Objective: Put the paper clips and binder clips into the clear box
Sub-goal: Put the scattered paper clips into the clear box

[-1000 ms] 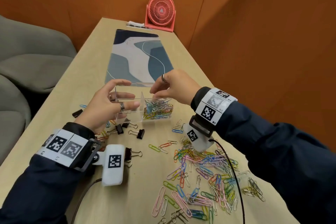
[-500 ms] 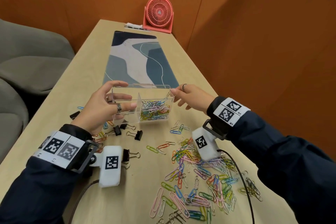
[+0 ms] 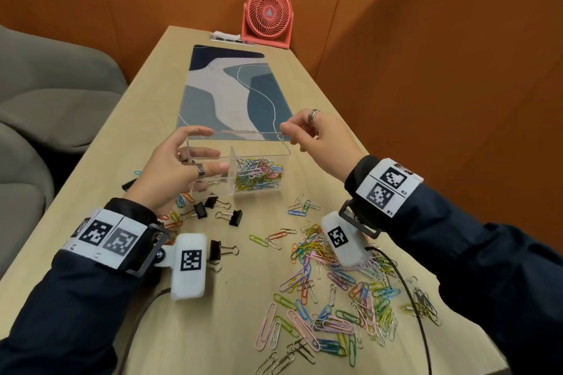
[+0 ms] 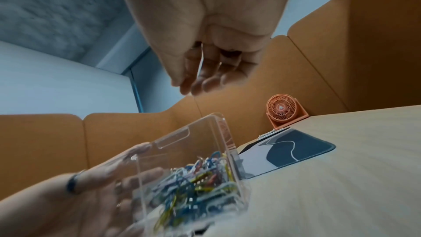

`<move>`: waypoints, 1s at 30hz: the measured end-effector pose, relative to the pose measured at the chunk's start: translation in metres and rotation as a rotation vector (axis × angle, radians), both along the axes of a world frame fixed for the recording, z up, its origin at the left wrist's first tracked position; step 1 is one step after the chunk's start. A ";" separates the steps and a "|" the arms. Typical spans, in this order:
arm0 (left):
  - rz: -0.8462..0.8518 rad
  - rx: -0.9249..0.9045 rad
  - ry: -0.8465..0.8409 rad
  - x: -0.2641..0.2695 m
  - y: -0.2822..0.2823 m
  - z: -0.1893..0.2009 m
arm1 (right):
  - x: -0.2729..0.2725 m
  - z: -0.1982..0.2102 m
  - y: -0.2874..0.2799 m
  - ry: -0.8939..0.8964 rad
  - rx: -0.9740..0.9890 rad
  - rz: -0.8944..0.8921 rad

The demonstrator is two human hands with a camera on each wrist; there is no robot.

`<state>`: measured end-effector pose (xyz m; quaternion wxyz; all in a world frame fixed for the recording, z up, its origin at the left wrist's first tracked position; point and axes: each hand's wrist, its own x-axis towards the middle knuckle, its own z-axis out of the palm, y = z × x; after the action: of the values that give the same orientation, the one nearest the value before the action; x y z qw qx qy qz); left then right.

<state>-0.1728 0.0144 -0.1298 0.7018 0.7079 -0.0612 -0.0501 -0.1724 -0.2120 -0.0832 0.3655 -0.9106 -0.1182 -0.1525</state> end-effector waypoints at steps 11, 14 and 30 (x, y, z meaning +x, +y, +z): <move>0.034 -0.045 0.016 -0.006 0.000 0.007 | -0.081 -0.033 -0.013 0.273 -0.722 0.523; 0.055 -0.060 0.013 -0.008 0.001 0.009 | -0.107 -0.040 -0.014 0.274 -1.025 0.663; 0.063 -0.061 0.005 -0.014 -0.004 0.012 | -0.116 -0.059 -0.024 0.427 -1.268 0.700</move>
<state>-0.1868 0.0099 -0.1178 0.7245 0.6876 -0.0387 -0.0277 -0.2887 -0.2356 -0.1418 -0.1865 -0.8654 -0.3925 0.2495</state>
